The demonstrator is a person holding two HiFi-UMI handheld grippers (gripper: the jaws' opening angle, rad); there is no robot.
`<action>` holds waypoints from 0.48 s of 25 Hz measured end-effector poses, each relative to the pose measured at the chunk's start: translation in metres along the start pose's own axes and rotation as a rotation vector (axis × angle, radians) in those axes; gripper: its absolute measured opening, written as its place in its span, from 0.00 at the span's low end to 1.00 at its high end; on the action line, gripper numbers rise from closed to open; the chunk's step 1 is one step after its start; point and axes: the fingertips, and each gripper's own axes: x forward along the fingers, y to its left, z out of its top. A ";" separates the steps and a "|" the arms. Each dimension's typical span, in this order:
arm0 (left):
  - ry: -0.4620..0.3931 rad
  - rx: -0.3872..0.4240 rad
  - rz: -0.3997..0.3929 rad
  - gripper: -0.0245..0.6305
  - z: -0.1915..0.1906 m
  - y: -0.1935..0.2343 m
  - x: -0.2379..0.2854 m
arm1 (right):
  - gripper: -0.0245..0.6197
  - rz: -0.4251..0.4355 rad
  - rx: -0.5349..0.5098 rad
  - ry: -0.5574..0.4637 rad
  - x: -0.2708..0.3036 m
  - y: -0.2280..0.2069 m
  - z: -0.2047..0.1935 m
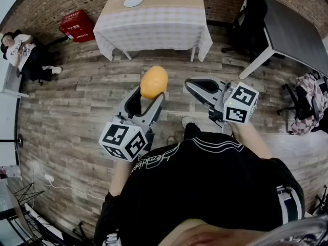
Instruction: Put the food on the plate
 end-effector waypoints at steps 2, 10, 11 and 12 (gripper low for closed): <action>0.001 -0.001 0.000 0.46 -0.002 0.000 0.002 | 0.03 0.001 0.000 -0.001 0.000 -0.001 -0.001; 0.007 -0.009 -0.002 0.46 -0.004 0.003 0.013 | 0.03 0.002 0.009 0.006 0.000 -0.010 -0.003; 0.007 -0.011 -0.001 0.46 -0.004 0.004 0.013 | 0.03 0.003 0.012 0.004 0.001 -0.011 -0.003; 0.008 -0.013 0.000 0.46 -0.005 0.004 0.014 | 0.03 0.004 0.012 0.002 0.001 -0.011 -0.004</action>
